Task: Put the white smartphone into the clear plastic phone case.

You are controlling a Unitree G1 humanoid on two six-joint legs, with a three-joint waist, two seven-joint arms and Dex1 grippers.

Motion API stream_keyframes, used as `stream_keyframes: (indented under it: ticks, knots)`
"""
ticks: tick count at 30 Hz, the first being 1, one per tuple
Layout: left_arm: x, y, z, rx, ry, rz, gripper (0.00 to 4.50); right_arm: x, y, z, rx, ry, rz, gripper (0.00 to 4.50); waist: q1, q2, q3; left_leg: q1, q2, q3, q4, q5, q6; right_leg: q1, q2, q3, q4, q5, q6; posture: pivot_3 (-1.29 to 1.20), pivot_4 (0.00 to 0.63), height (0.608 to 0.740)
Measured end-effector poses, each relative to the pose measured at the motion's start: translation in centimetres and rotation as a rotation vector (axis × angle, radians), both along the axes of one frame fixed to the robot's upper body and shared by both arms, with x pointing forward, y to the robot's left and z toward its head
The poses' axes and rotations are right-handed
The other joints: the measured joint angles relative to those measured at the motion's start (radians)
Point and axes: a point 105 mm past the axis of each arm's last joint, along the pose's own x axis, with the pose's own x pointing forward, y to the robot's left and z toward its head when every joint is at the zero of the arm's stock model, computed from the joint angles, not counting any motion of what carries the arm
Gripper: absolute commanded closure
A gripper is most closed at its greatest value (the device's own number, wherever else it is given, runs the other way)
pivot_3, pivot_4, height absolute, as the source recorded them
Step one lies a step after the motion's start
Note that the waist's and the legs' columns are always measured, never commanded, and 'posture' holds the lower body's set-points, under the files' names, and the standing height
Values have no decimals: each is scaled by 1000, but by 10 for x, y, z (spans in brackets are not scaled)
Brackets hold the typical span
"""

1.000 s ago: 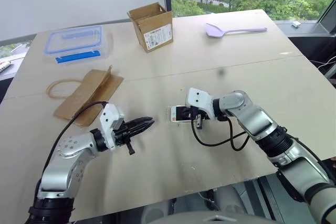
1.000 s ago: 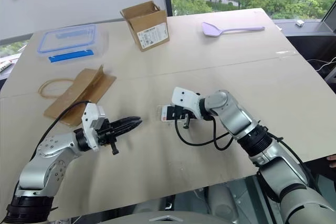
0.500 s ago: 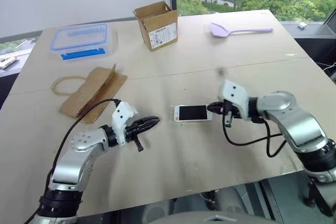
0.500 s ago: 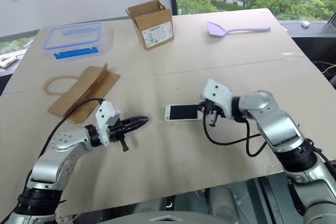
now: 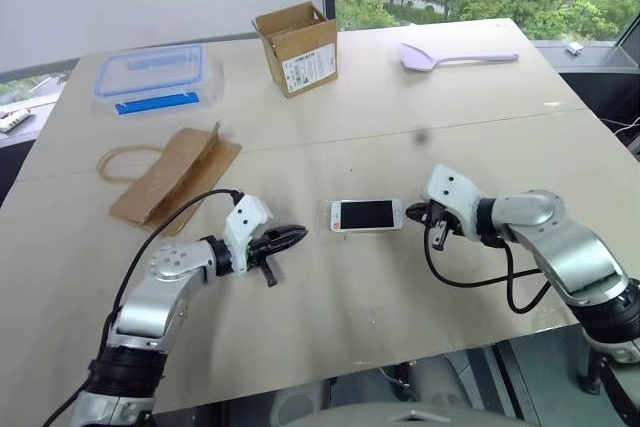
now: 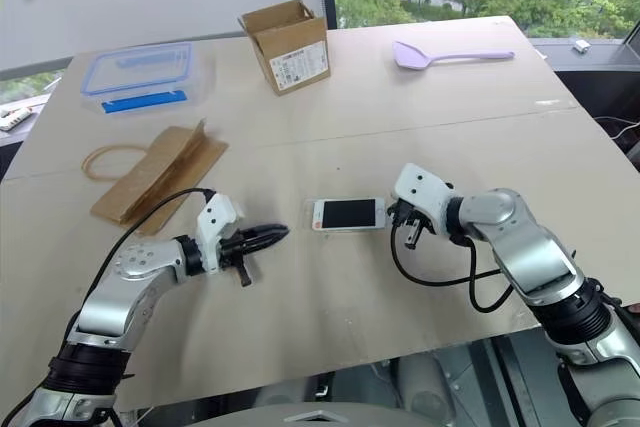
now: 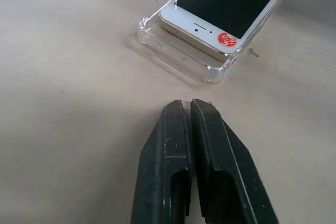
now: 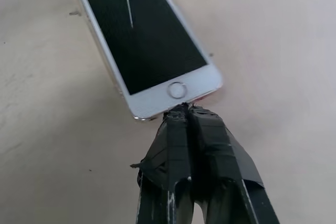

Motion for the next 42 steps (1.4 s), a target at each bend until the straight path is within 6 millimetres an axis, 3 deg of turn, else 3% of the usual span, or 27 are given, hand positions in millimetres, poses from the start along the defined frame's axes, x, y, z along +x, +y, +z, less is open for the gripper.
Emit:
stream_keyframes:
  ticks: [5, 10, 22, 33, 42]
  knots:
    - [9, -20, 4, -3, -14, -33, 4299, 4, 8, -7, -24, -1, 23, 4500, 1, 0, 0, 0, 0, 0, 0, 0, 0, 0, 0, 0, 0, 3, 3, 0, 150, 740]
    - [12, -23, 6, 0, -9, -30, 4299, 7, 14, -6, -28, -15, 40, 4500, -2, 0, 0, 0, 0, -1, 0, 0, 0, 0, 0, 0, 0, 3, 3, 0, 150, 740]
    - [13, -20, 6, 11, 12, -5, 4299, 14, 23, -10, -57, -37, 54, 4500, -4, -1, 0, 1, 0, -1, 0, 0, 0, 0, 1, 0, 1, 3, 3, 0, 150, 740]
    - [14, 1, 9, 4, 29, 88, 4299, 13, 29, -13, -50, -40, 102, 4500, -2, -1, 0, 1, 1, -2, 0, 0, 0, 0, 1, 0, 1, 3, 3, 0, 150, 740]
    - [28, -4, 14, -25, 13, 159, 4299, 17, 30, -13, -51, -45, 112, 4500, -3, -1, 0, 1, 1, -2, 0, 0, 0, 0, 2, 0, 1, 3, 3, 0, 150, 740]
